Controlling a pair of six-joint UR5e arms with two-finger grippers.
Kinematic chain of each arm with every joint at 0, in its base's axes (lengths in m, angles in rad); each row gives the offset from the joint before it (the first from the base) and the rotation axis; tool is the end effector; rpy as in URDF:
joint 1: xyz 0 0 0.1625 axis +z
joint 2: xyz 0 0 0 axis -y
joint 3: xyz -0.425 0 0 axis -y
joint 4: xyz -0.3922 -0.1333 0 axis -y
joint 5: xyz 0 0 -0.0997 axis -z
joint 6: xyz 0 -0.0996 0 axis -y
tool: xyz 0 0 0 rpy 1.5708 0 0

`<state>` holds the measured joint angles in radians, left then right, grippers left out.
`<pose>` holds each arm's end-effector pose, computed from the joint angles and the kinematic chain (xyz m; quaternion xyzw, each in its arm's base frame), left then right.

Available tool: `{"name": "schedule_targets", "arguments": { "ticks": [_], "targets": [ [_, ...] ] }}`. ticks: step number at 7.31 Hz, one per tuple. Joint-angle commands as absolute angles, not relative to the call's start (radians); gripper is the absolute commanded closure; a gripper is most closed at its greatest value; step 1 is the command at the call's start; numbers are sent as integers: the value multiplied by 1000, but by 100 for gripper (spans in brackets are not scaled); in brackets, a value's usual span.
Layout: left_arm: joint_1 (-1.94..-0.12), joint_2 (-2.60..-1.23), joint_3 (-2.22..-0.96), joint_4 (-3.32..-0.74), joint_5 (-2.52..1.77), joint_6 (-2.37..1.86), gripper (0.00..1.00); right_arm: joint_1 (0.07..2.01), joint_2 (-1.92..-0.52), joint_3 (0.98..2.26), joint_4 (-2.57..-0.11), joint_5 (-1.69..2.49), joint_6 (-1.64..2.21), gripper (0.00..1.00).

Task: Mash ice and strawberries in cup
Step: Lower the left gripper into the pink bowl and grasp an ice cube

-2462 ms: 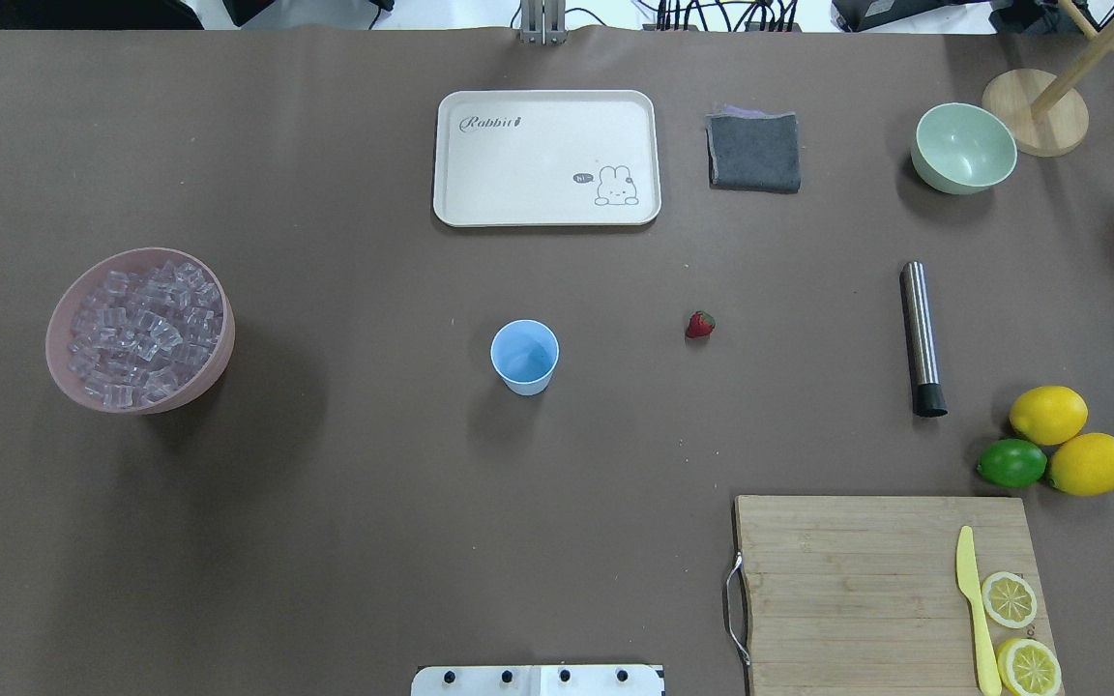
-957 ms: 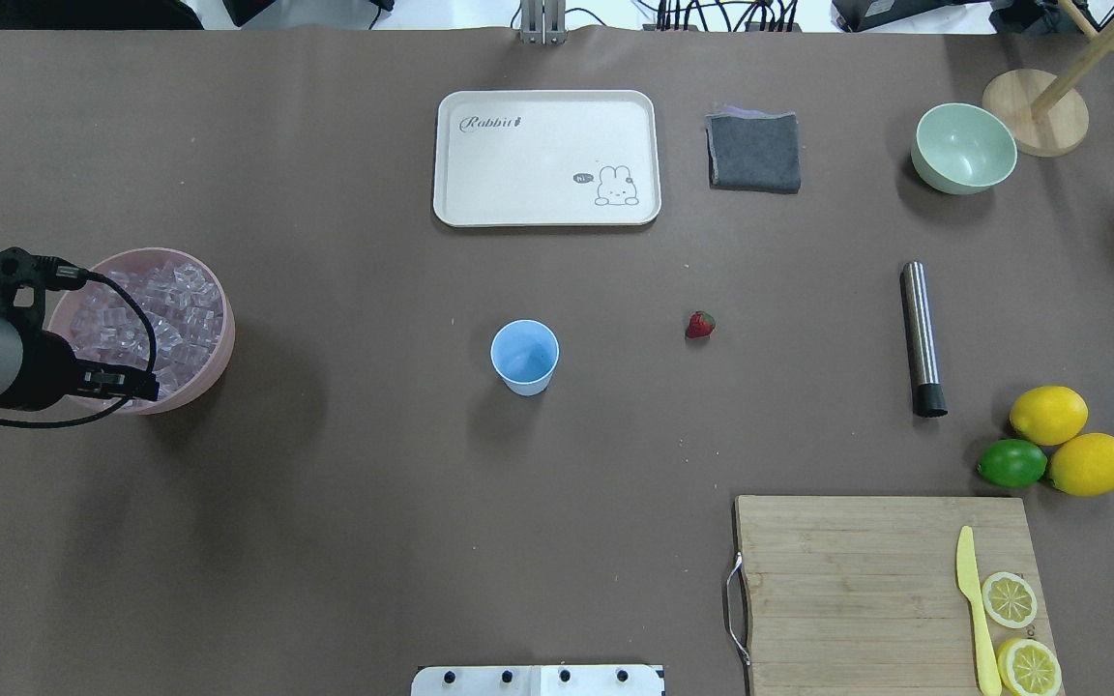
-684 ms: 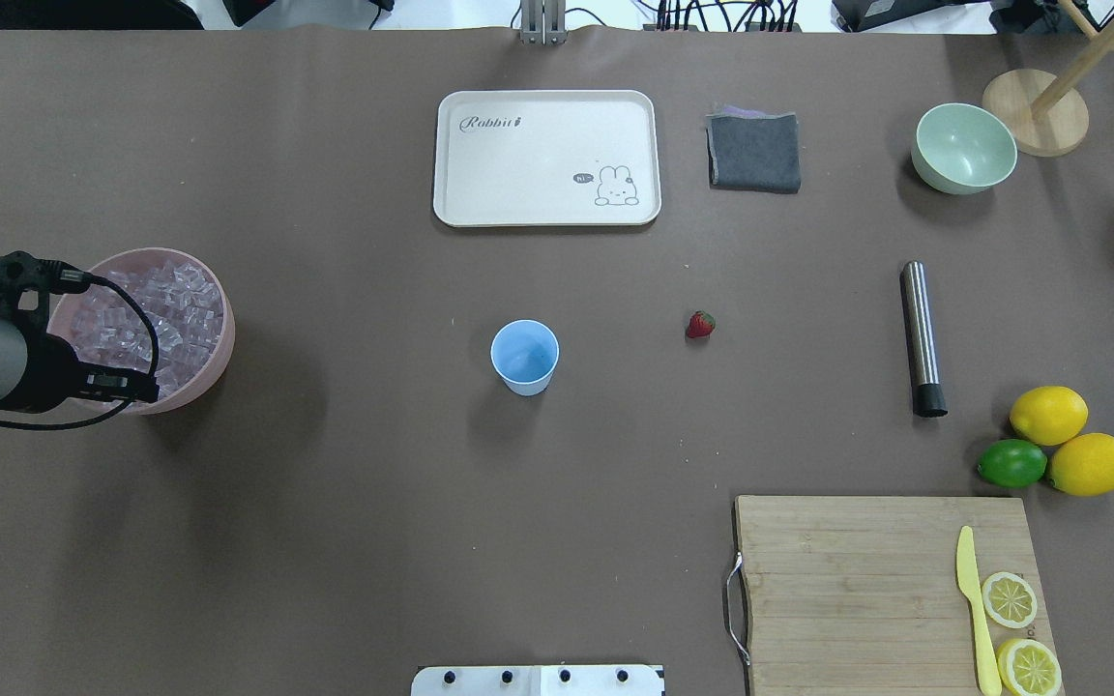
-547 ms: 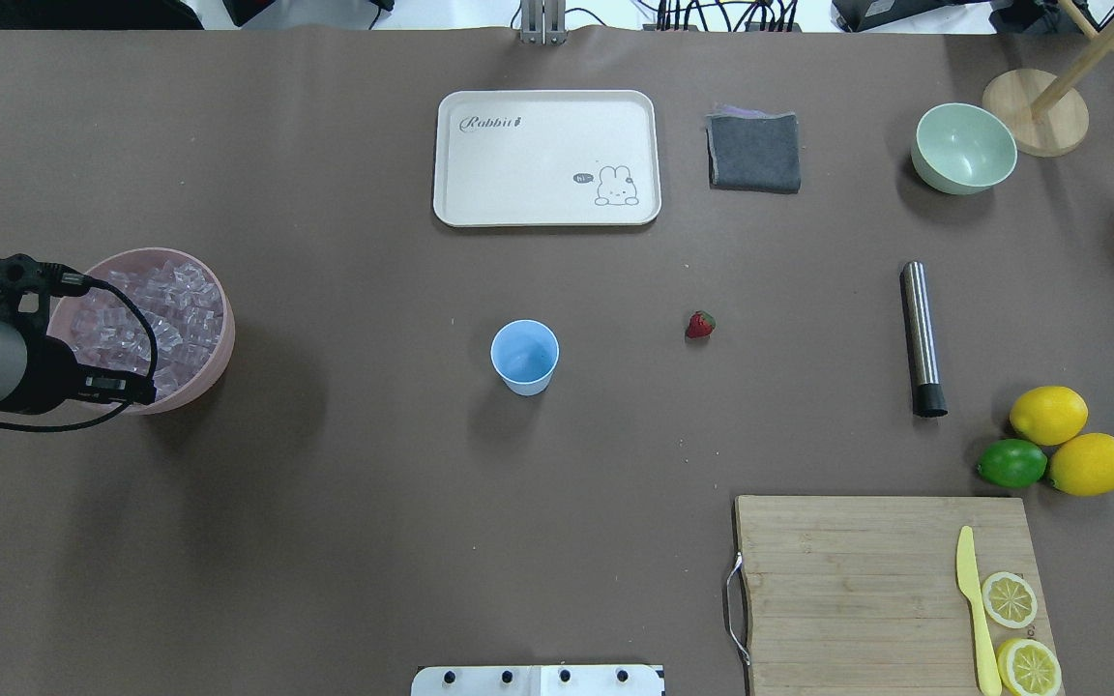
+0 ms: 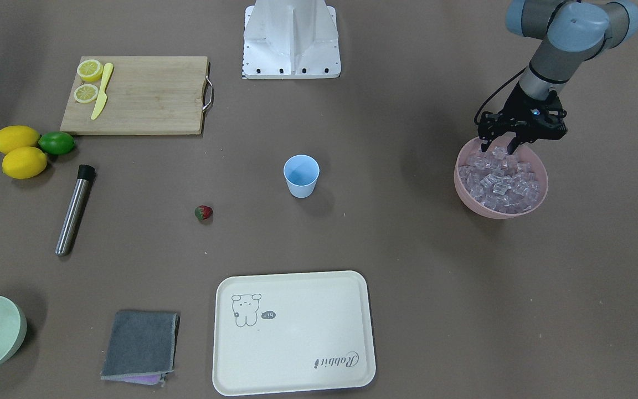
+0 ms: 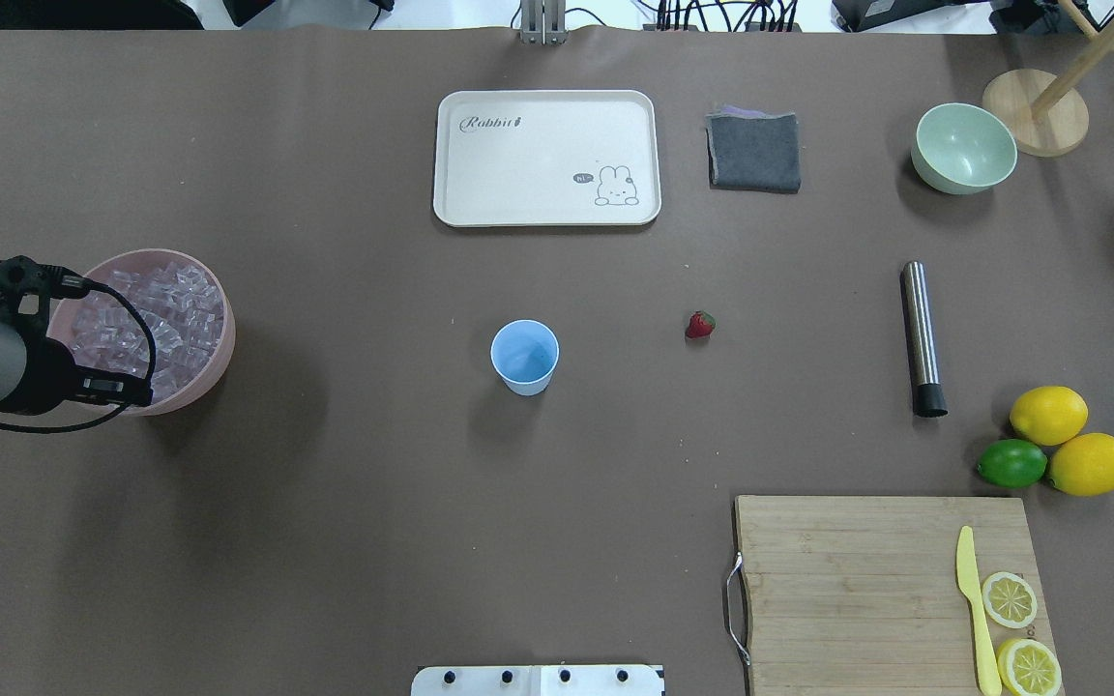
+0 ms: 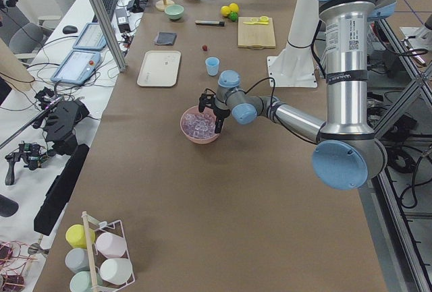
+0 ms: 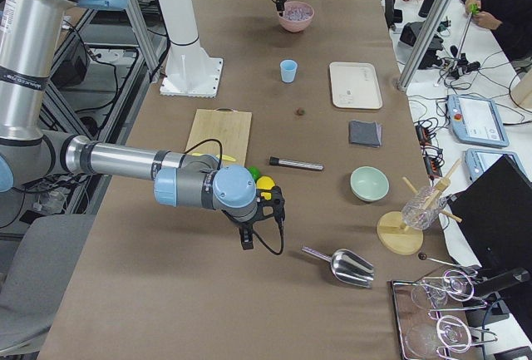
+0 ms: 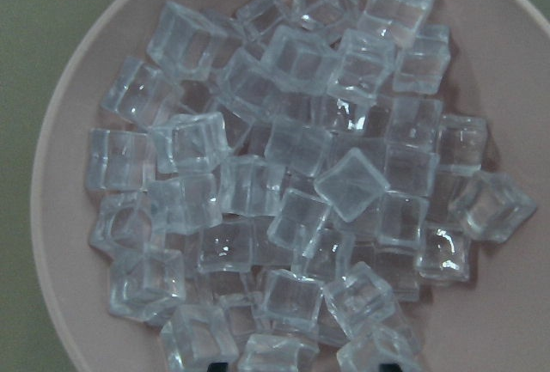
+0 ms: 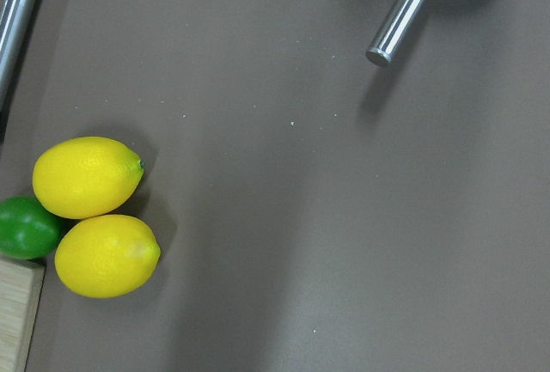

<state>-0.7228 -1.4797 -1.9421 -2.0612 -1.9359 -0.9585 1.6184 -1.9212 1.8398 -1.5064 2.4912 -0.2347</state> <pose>0.2913 -0.3872 0.4746 0.0967 0.3944 0.0178 0.9137 0.0703 -0.3407 0.6556 0.0549 -0.4408 -0.0799 0.8924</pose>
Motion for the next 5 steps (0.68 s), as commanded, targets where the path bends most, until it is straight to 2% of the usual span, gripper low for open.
{"name": "schedule_targets", "arguments": {
  "ticks": [1,3,5],
  "targets": [
    [-723,-1485,-1933,-2062,-1936,-959,42,1618,-1921,1839,-1506,2491,-235,0],
    [-724,-1483,-1930,-2057,-1936,-957,57,1618,-1922,1839,-1506,2491,-235,0],
    [-729,-1483,-1931,-2056,-1937,-959,100,1618,-1922,1839,-1506,2493,-233,0]
  ]
}}
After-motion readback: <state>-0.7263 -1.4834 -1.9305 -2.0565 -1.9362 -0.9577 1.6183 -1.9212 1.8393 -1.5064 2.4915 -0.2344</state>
